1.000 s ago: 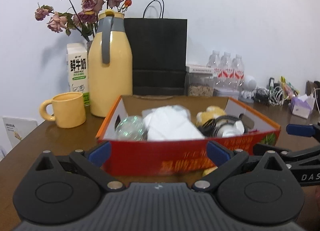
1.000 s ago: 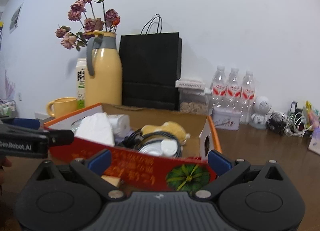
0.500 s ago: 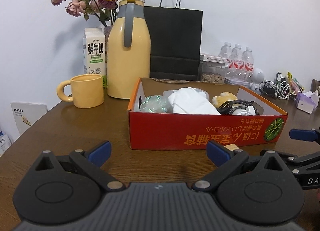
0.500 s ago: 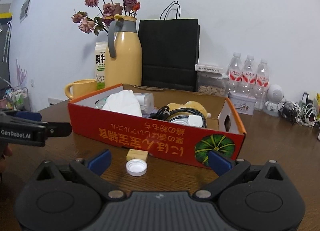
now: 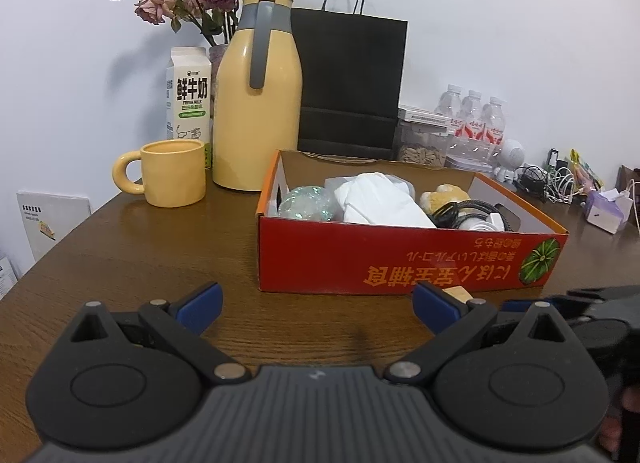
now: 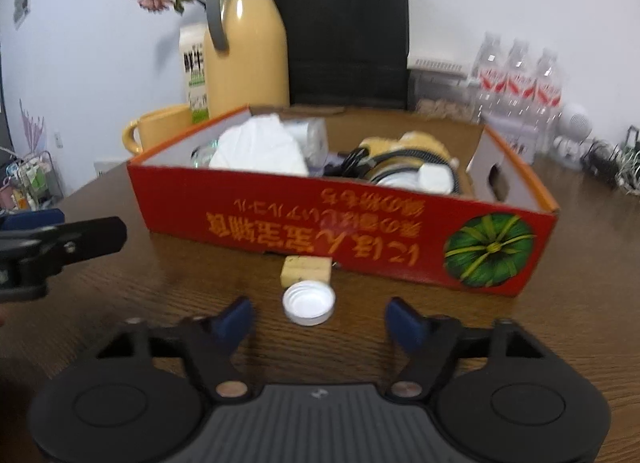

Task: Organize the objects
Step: 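Grasp the last white bottle cap with the right tool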

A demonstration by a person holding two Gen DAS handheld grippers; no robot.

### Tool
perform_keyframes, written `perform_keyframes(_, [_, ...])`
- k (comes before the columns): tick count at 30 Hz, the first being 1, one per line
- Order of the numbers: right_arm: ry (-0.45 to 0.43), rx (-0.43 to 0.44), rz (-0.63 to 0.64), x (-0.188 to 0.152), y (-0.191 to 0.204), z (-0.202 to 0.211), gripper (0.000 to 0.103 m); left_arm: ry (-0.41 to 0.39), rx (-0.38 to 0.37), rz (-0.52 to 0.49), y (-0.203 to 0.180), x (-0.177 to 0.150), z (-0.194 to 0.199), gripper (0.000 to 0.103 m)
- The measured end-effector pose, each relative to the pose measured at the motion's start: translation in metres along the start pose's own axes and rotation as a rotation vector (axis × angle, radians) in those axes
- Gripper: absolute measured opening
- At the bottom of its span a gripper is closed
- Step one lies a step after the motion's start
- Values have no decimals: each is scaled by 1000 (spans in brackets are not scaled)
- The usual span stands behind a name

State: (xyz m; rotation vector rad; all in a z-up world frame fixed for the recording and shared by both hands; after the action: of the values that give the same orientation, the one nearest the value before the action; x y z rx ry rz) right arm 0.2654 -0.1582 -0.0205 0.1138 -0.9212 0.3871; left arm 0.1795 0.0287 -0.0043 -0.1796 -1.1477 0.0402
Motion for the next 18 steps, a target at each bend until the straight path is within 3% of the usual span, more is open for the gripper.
perform_keyframes(4, [-3, -10, 10, 2, 7, -5, 56, 3, -13, -9, -3, -2, 1, 103])
perform_keyframes(6, [-11, -5, 10, 2, 7, -4, 31, 6, -15, -10, -4, -2, 1, 103])
perform_keyframes(7, [-13, -6, 5, 2, 6, -3, 28, 7, -15, -11, -4, -2, 1, 103])
perform_keyframes(11, [-24, -6, -6, 3, 3, -1, 27, 13, -12, -9, -4, -3, 0, 103])
perform_keyframes(15, [-167, -46, 0, 2, 4, 21, 27, 22, -8, -10, -4, -3, -2, 103])
perform_keyframes(18, [-223, -69, 2, 1, 3, 29, 27, 32, -5, -10, -4, -4, -4, 103])
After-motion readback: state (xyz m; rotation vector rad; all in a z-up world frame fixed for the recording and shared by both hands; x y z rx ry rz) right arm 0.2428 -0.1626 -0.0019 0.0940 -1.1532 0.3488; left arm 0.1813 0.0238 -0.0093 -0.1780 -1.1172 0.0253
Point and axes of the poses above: each gripper's, at about its wrist camera, not at the fingertips, and z roughly against the way its jaws point, y to its left, x to its top, the point moved 2 cm from there along -z, roughly the way its jaws point, and after that the axes turned 10 degrees about -x, right-handed, at the moved point
